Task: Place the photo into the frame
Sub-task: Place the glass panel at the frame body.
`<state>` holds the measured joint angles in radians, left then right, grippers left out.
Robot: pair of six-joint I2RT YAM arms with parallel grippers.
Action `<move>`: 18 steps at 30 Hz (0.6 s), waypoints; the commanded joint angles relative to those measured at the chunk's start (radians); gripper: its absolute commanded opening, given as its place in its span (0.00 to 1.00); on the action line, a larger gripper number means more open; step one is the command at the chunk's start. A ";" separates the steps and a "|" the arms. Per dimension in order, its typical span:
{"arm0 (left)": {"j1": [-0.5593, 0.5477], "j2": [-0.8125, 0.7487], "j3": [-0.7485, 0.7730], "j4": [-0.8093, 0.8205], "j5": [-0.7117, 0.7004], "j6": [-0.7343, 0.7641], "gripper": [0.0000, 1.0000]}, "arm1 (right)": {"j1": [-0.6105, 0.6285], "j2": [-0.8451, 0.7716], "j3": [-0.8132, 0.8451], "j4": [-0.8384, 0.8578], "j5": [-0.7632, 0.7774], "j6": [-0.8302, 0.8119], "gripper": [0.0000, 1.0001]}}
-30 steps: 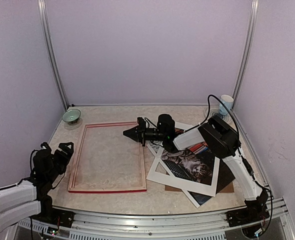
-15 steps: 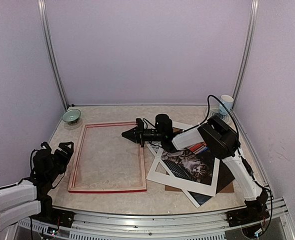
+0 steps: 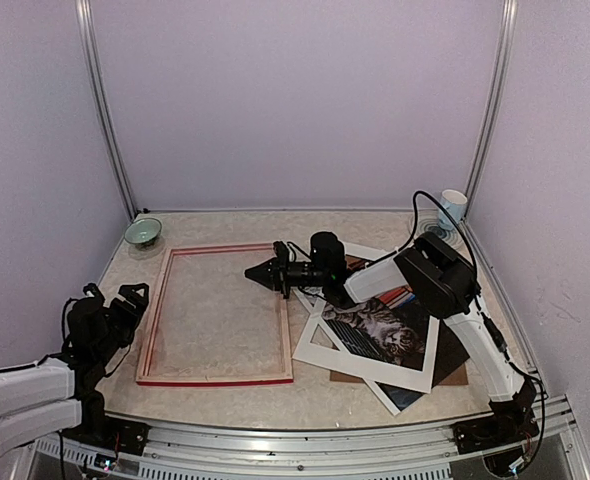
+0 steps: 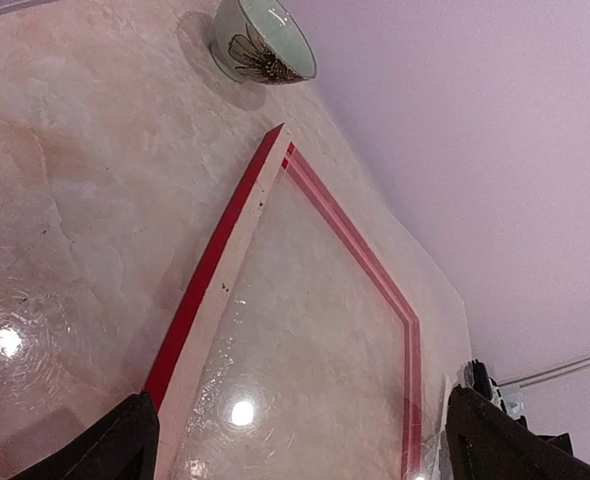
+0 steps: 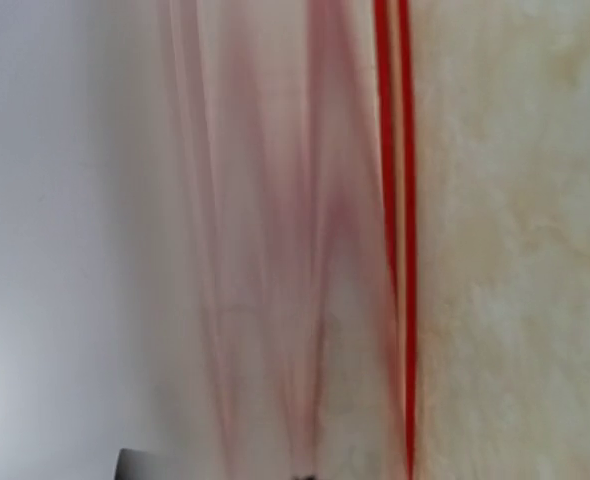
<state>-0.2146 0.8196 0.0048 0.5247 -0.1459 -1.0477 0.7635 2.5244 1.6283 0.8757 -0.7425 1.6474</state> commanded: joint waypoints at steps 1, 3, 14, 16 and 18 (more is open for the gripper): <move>-0.002 -0.002 -0.126 0.027 0.002 0.000 0.99 | 0.013 -0.002 -0.012 0.018 0.011 -0.007 0.01; -0.002 -0.002 -0.128 0.027 0.002 -0.001 0.99 | 0.013 0.010 -0.013 0.022 0.012 -0.001 0.01; -0.006 -0.005 -0.137 0.030 0.001 -0.003 0.99 | 0.016 0.038 -0.006 0.053 0.007 0.049 0.01; -0.006 -0.005 -0.137 0.032 0.000 -0.003 0.99 | 0.017 0.039 -0.012 0.058 0.006 0.063 0.01; -0.006 -0.004 -0.137 0.032 -0.001 -0.003 0.99 | 0.020 0.039 -0.023 0.072 0.008 0.081 0.01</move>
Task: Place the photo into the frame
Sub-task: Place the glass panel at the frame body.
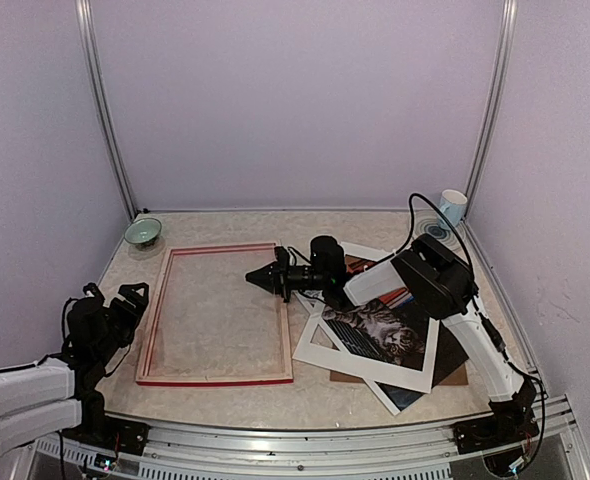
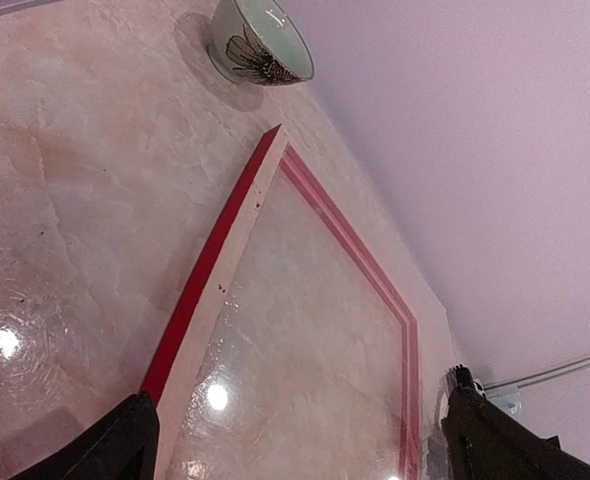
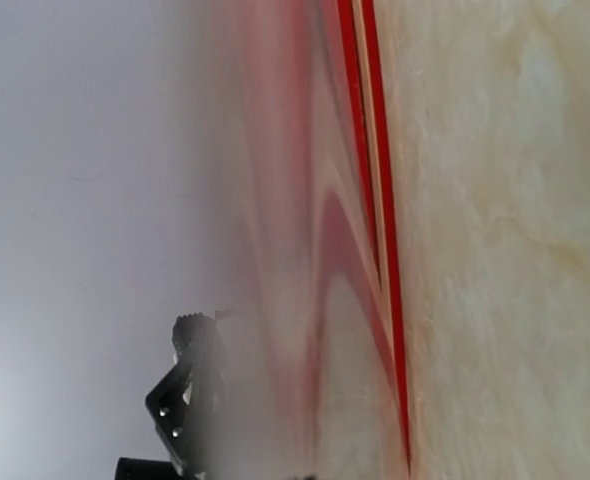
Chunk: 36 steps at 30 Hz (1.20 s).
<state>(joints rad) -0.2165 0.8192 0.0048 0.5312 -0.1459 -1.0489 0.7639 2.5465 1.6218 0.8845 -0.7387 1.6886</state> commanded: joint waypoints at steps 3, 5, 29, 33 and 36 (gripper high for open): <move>-0.006 -0.003 -0.138 0.028 0.000 -0.005 0.99 | 0.023 0.010 -0.029 0.070 0.006 0.044 0.01; -0.007 -0.003 -0.138 0.029 -0.002 -0.004 0.99 | 0.026 0.003 -0.034 0.073 0.006 0.045 0.01; -0.061 0.041 -0.139 0.063 -0.032 -0.020 0.99 | 0.028 -0.029 -0.039 0.109 0.033 0.096 0.01; -0.064 0.051 -0.139 0.071 -0.035 -0.019 0.99 | 0.029 -0.030 -0.052 0.109 0.038 0.105 0.00; -0.068 0.066 -0.140 0.083 -0.035 -0.020 0.99 | 0.029 -0.031 -0.054 0.109 0.043 0.116 0.01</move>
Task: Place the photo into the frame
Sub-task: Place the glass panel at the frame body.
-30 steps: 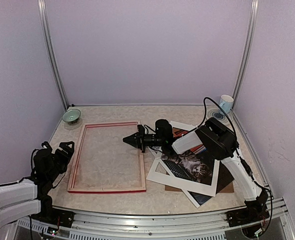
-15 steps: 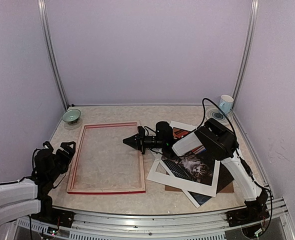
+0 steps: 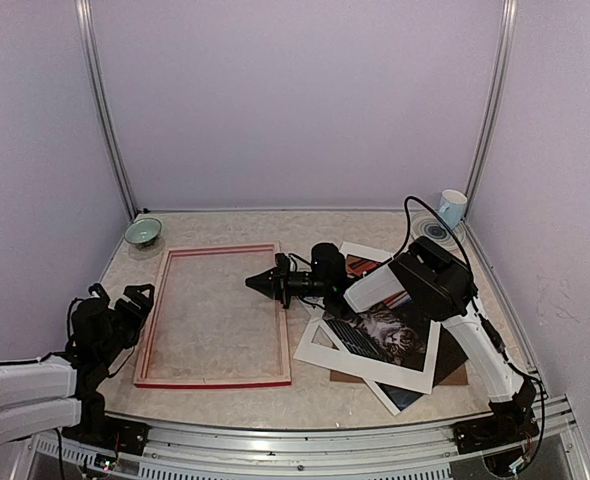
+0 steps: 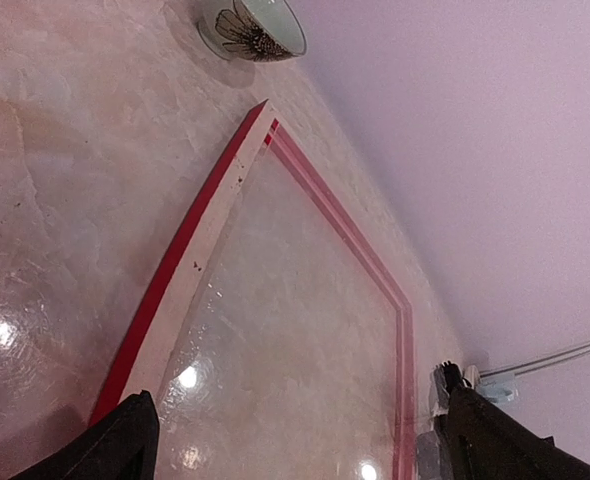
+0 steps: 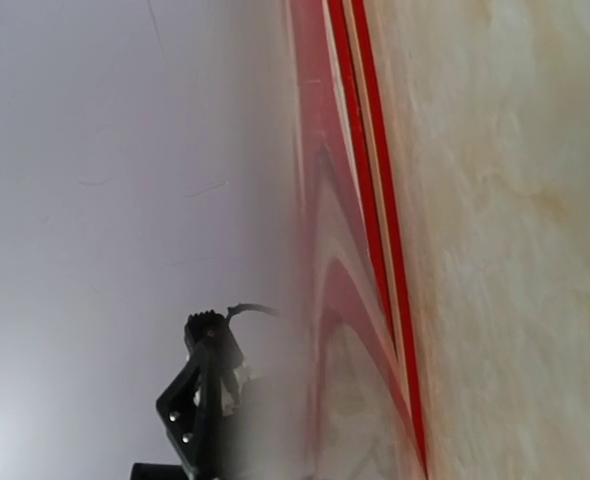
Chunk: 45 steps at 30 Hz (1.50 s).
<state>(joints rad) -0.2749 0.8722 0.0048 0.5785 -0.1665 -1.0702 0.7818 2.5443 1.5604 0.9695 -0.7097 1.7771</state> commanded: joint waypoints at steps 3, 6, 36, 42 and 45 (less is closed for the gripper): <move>-0.013 0.027 -0.138 0.046 -0.014 -0.002 0.99 | 0.011 -0.030 0.013 0.019 0.016 0.028 0.01; -0.018 0.036 -0.138 0.052 -0.017 -0.002 0.99 | 0.010 -0.029 0.023 0.017 0.018 0.034 0.01; -0.024 0.062 -0.114 0.057 -0.016 0.003 0.99 | -0.016 -0.037 0.057 -0.049 -0.019 0.042 0.01; -0.026 0.069 -0.110 0.060 -0.018 0.004 0.99 | -0.020 -0.035 0.067 -0.068 -0.026 0.037 0.01; -0.026 0.076 -0.109 0.064 -0.016 0.004 0.99 | -0.023 -0.035 0.079 -0.086 -0.026 0.021 0.01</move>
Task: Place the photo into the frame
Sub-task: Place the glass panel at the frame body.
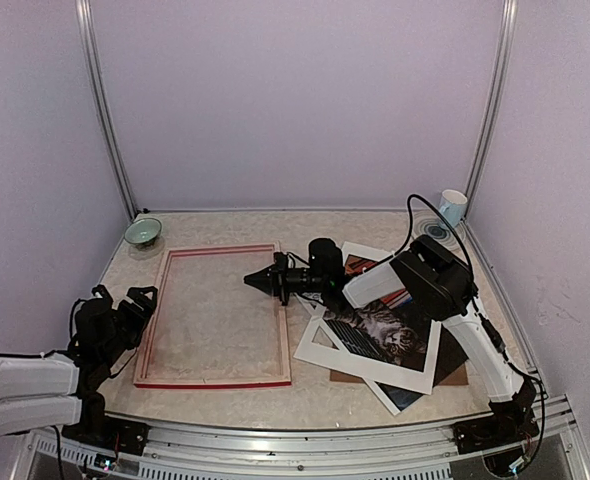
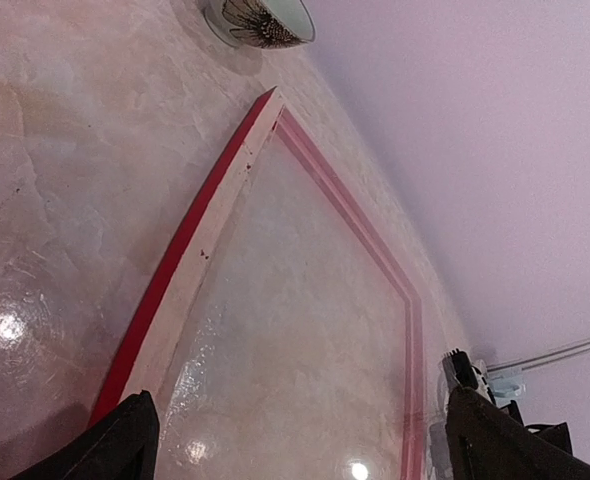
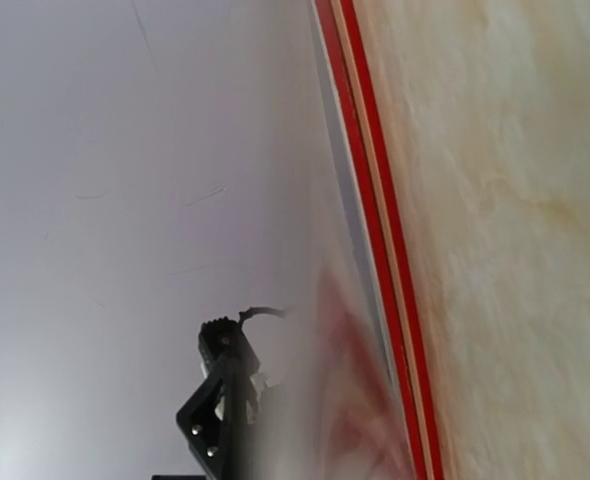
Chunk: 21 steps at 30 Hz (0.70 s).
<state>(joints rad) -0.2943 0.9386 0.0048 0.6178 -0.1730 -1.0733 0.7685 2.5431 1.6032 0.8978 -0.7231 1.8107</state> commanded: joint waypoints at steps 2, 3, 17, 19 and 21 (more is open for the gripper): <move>-0.006 0.011 -0.109 0.026 -0.010 0.006 0.99 | -0.010 -0.038 0.033 -0.045 -0.016 -0.048 0.01; -0.005 0.011 -0.110 0.026 -0.010 0.006 0.99 | -0.008 -0.041 0.027 -0.053 -0.016 -0.059 0.01; -0.009 0.026 -0.116 0.042 -0.011 0.003 0.99 | -0.002 -0.027 -0.039 -0.034 -0.010 -0.096 0.00; -0.008 0.025 -0.117 0.042 -0.011 0.003 0.99 | -0.002 -0.027 -0.049 -0.027 -0.012 -0.096 0.00; -0.009 0.025 -0.118 0.042 -0.011 0.003 0.99 | -0.002 -0.027 -0.057 -0.020 -0.013 -0.095 0.00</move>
<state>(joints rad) -0.2962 0.9604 0.0048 0.6369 -0.1730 -1.0737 0.7673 2.5397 1.5826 0.8886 -0.7258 1.7256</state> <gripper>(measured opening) 0.989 0.006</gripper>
